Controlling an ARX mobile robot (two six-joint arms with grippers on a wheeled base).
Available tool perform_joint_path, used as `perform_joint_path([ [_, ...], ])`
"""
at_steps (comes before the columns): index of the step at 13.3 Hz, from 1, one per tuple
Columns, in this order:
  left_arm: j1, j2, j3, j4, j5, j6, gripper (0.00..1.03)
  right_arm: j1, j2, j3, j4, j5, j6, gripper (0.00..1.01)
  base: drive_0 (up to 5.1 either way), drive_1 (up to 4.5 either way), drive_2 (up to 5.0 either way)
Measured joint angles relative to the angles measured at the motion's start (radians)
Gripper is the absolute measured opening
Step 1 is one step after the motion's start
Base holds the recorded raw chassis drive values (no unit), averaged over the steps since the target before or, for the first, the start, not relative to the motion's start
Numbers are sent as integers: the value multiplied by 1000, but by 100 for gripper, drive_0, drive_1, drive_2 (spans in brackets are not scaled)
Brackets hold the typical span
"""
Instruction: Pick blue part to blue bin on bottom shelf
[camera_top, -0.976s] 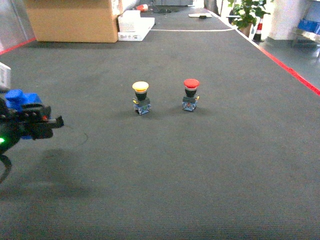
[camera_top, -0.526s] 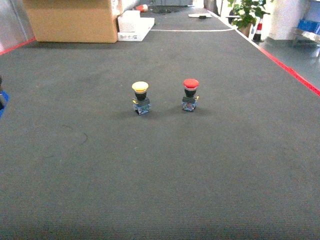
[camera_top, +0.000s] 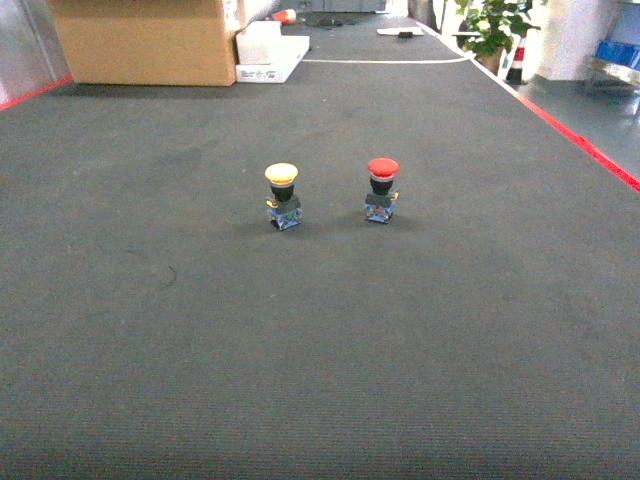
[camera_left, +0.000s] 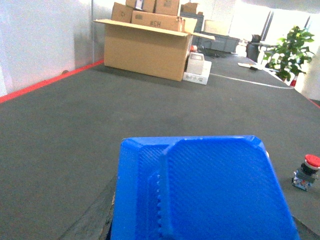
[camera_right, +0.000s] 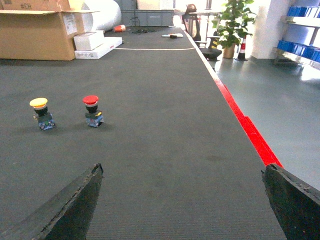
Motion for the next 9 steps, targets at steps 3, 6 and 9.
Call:
perform_joint_path([
  [3,-62,-9,-9,-46,-13,-24,44,0,0,0,0,0,0,98,0,0,0],
  [6,-61,-8,-9,-46,-14,-25,44,0,0,0,0,0,0,98,0,0,0],
  [9,-61,-8,-9,-46,-14,-25,44,0,0,0,0,0,0,98,0,0,0],
])
